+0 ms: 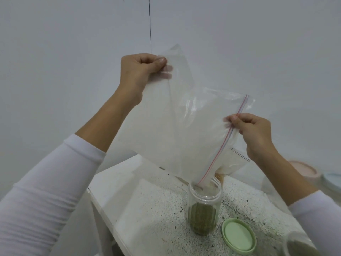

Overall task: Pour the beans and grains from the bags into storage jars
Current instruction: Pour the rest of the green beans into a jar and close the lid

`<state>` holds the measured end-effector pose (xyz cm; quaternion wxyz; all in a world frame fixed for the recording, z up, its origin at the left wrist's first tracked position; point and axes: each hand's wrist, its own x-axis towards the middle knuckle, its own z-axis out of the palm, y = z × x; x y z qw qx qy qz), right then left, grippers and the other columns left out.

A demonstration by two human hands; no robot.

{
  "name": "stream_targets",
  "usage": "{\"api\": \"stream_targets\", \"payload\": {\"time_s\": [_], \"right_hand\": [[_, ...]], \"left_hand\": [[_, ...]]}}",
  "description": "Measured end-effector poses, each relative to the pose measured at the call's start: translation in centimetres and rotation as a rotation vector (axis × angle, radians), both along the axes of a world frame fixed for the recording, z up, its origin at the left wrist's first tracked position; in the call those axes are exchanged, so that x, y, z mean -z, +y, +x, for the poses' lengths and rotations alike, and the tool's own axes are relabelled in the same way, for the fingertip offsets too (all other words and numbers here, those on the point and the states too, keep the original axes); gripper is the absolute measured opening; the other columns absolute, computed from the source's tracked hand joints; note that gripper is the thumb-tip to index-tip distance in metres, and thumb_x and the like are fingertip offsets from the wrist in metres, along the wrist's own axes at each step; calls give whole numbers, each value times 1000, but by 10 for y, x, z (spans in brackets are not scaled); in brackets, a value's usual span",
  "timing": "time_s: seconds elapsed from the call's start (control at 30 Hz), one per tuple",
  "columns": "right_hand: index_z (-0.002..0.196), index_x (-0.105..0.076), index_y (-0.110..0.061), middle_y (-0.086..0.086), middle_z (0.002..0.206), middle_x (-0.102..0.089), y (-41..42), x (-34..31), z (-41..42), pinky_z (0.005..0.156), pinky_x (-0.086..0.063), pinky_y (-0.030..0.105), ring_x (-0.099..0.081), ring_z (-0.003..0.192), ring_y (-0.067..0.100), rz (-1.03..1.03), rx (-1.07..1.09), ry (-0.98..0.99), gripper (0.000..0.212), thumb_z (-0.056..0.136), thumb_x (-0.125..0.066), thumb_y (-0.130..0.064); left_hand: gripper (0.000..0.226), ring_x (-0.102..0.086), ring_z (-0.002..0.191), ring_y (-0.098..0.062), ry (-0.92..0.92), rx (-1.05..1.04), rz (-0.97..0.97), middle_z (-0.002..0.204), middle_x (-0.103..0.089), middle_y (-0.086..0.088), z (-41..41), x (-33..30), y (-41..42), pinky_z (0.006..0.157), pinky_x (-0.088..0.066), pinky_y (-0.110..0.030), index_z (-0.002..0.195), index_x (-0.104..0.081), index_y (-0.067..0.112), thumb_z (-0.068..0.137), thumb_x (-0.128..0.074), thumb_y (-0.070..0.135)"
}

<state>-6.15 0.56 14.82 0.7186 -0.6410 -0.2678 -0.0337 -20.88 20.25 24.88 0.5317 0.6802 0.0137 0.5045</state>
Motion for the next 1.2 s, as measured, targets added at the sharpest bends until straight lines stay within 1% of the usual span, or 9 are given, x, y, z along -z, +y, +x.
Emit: {"api": "stream_targets", "payload": {"time_s": [0.5,0.6,0.67,0.77,0.83,0.93,1.0,1.13,1.2], "right_hand": [[84,-70,-11,-4,82,-70,1,6,1,65,-42,7,-61,60,-5,-23,-14,13,12,91,-60,-9],[83,-70,-11,-4,82,-70,1,5,0,69,-41,11,-61,59,-5,-26,-16,20,12,91,-61,-9],[81,-69,-13,-4,82,-70,0,5,0,74,-42,15,-61,59,-5,-30,-13,18,14,90,-61,-9],[83,-70,-12,-4,82,-70,-2,4,-1,71,-44,10,-62,58,-4,-34,-18,17,12,91,-60,-8],[82,-69,-13,-4,82,-70,-4,4,-1,70,-44,11,-62,58,-5,-36,-14,20,13,91,-60,-9],[81,-68,-14,-3,81,-69,-5,5,-3,73,-41,14,-61,56,-7,-38,-9,21,14,91,-60,-9],[79,-68,-14,-3,80,-69,-6,5,-4,75,-42,16,-60,55,-7,-34,-11,23,15,91,-60,-9],[78,-68,-14,-3,80,-69,-6,8,-3,85,-43,20,-60,56,-7,-23,-7,43,16,91,-61,-7],[83,-69,-9,-1,80,-68,-6,11,-2,76,-45,12,-59,56,-7,-19,5,44,12,91,-60,-7]], "left_hand": [[49,-45,63,-10,364,-272,401,74,-51,1,10,25,19,69,-39,-31,105,-55,-6,104,-29,35],[54,-46,79,-5,532,-204,546,100,-50,1,5,23,21,75,-37,-25,115,-54,7,87,-56,52],[70,-43,85,-1,667,-241,726,109,-40,3,1,23,22,76,-37,-23,123,-46,18,68,-83,40],[95,-38,99,-11,795,-249,831,114,-33,0,-2,26,26,85,-41,-26,133,-38,16,55,-91,29],[85,-41,100,-16,834,-274,839,111,-39,-1,-2,28,30,81,-43,-26,128,-40,12,59,-90,20],[39,-39,65,-14,799,-359,810,75,-40,3,-5,30,28,52,-29,-20,80,-44,15,71,-81,10],[48,-26,54,-15,794,-318,745,62,-28,2,-8,34,27,48,-19,-23,63,-29,15,76,-75,7],[22,-42,63,-23,826,-194,609,66,-53,-7,-8,47,32,59,-31,-28,71,-51,-5,83,-65,6],[19,-51,69,-22,823,-167,575,71,-61,-4,-3,59,29,62,-38,-23,70,-51,3,88,-53,1]]}}
